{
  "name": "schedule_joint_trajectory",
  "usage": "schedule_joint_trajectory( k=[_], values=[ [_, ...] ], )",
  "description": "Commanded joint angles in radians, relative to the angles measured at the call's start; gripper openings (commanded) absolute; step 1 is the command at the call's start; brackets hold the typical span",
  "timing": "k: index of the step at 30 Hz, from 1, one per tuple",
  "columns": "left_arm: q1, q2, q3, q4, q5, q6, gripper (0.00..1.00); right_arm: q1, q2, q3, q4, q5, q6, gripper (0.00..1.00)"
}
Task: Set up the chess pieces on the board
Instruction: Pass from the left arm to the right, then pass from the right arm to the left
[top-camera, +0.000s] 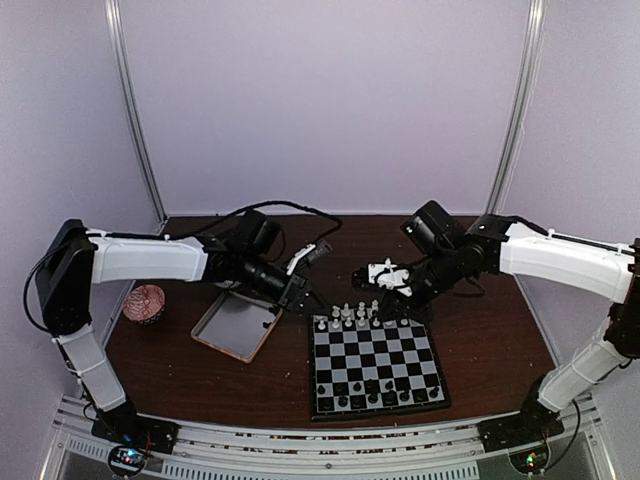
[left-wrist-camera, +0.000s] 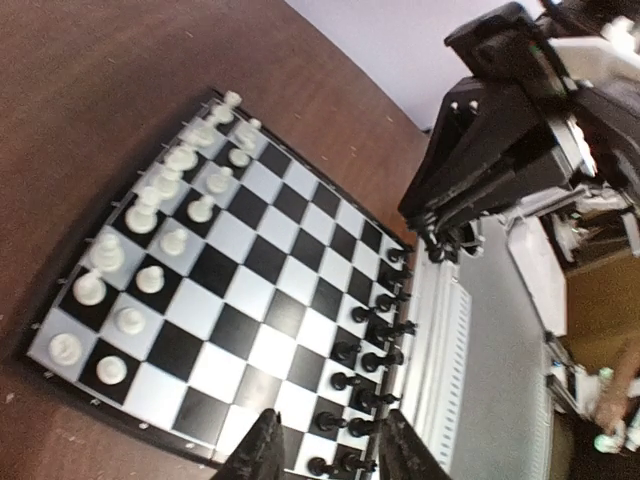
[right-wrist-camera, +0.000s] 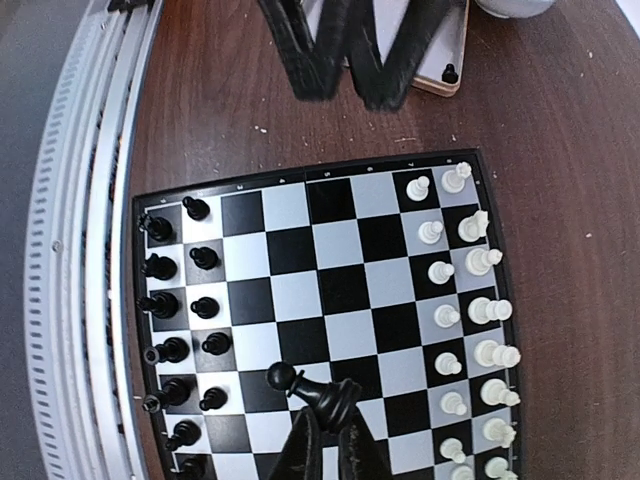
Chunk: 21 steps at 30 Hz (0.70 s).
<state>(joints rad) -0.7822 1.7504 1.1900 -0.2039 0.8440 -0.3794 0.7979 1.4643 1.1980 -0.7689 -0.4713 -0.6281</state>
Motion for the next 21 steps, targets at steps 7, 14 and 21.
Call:
schedule_joint_trajectory(
  k=[7,14,21],
  values=[
    [-0.312,-0.257,-0.201,0.355,-0.882,0.460,0.38,-0.171,0.189,0.008,-0.131,-0.557,0.117,0.08],
    [-0.391,-0.178,-0.118,0.260,-0.851,0.684,0.33,-0.193,0.288,0.062,-0.221,-0.698,0.087,0.09],
    [-0.444,-0.088,-0.027,0.136,-0.861,0.813,0.30,-0.196,0.310,0.080,-0.247,-0.735,0.070,0.09]
  ],
)
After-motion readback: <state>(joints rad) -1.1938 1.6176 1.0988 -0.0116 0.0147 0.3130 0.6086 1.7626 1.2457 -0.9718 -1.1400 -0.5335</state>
